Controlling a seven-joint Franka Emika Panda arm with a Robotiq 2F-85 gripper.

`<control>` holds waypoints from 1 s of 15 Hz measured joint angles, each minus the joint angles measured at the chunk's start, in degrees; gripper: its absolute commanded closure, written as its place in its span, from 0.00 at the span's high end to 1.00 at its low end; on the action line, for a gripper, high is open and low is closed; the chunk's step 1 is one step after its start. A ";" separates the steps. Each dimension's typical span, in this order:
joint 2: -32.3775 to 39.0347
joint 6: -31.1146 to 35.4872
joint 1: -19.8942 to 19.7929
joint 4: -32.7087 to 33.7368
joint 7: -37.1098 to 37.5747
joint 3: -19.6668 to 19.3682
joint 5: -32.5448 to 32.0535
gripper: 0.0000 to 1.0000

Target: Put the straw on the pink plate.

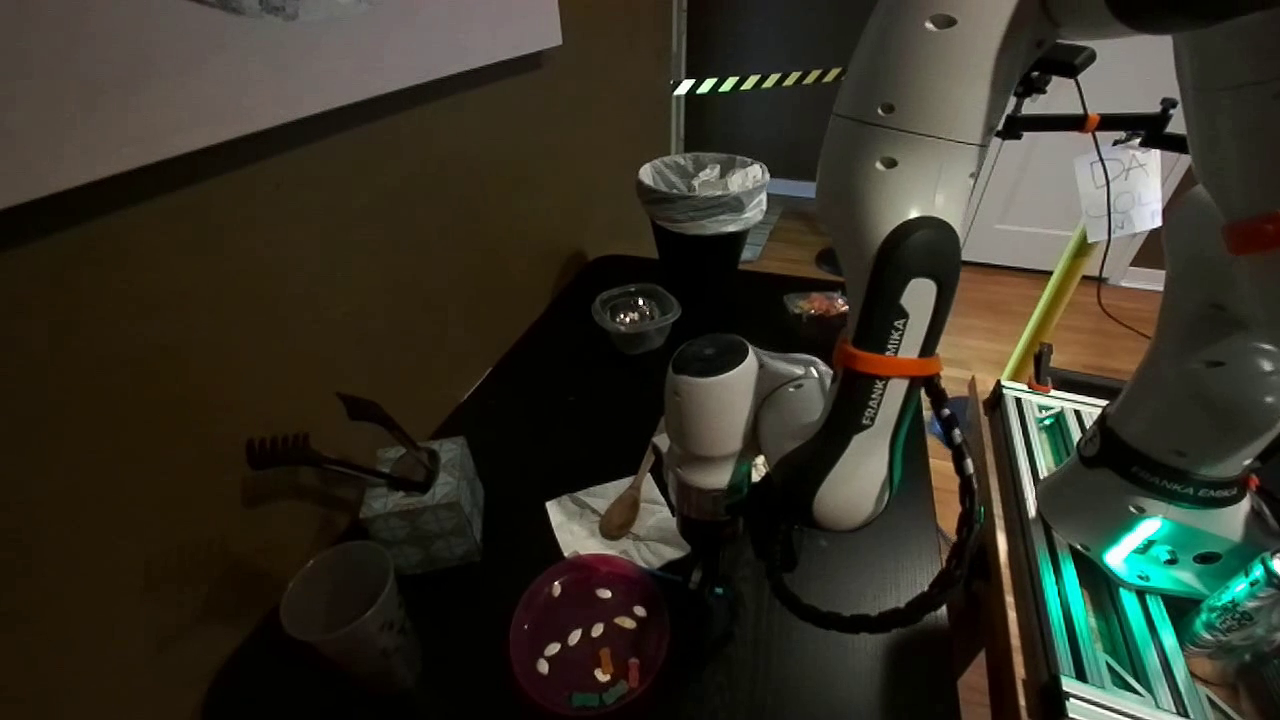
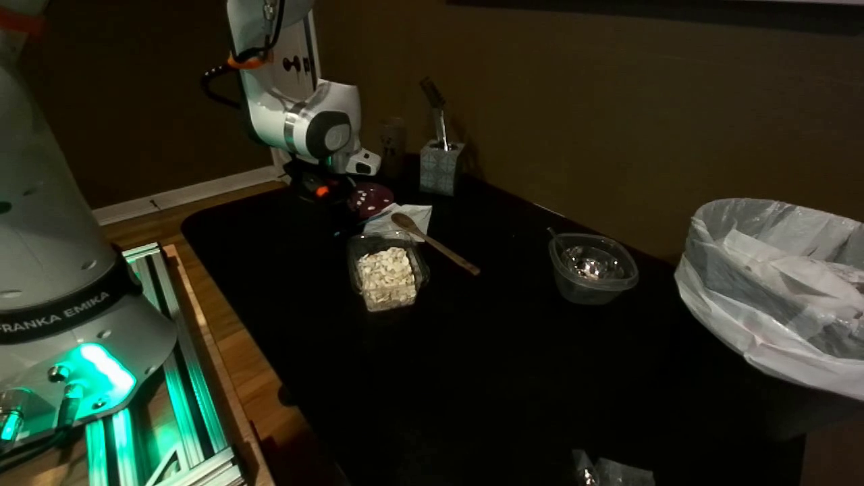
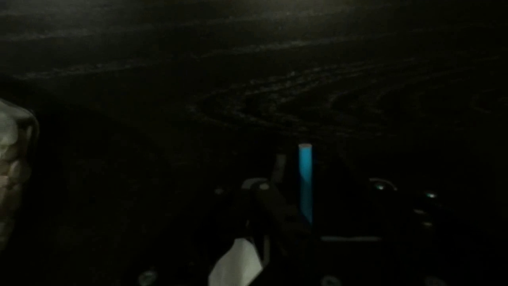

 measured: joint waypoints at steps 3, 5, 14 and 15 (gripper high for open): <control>-0.35 0.07 3.55 0.34 -0.72 -2.21 2.21 0.00; -0.46 0.45 5.37 0.36 -0.73 -3.33 3.20 0.02; -7.50 5.85 18.39 -4.57 5.18 -15.11 5.21 0.02; -9.41 5.90 20.23 -6.02 6.03 -17.21 5.21 0.02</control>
